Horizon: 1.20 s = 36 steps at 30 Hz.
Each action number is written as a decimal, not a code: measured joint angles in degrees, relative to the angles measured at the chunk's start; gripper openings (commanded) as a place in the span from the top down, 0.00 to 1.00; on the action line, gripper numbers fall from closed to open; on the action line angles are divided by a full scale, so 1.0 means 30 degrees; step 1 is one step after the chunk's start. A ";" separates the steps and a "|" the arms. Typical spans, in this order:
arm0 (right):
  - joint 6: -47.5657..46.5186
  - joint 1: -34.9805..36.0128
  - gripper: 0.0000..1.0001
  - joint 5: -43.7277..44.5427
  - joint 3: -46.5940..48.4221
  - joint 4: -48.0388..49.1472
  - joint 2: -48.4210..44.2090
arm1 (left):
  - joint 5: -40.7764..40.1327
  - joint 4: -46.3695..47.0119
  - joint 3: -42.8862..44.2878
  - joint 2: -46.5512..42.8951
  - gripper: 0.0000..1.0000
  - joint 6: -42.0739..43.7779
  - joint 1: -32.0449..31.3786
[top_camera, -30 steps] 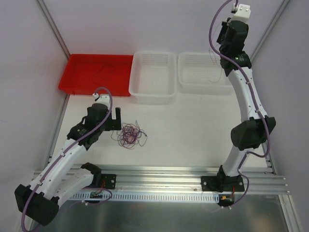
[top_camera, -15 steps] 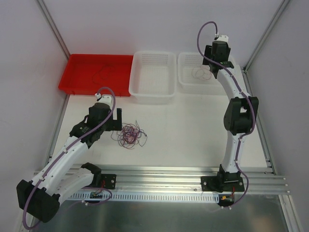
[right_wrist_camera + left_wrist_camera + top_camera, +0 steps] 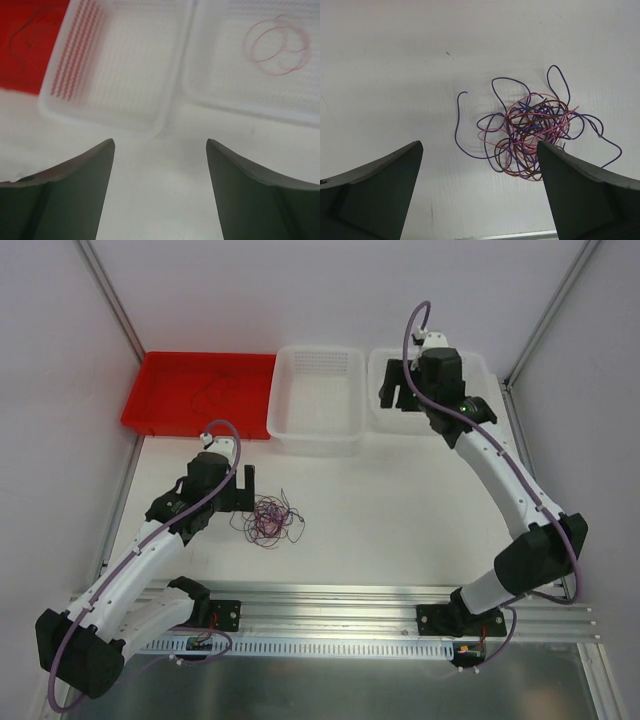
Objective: Untangle the cables
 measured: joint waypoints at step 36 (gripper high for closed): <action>1.0695 1.2692 0.96 -0.0328 -1.1621 0.5770 0.2412 | 0.5275 0.0401 0.1421 0.8415 0.44 -0.2878 0.0124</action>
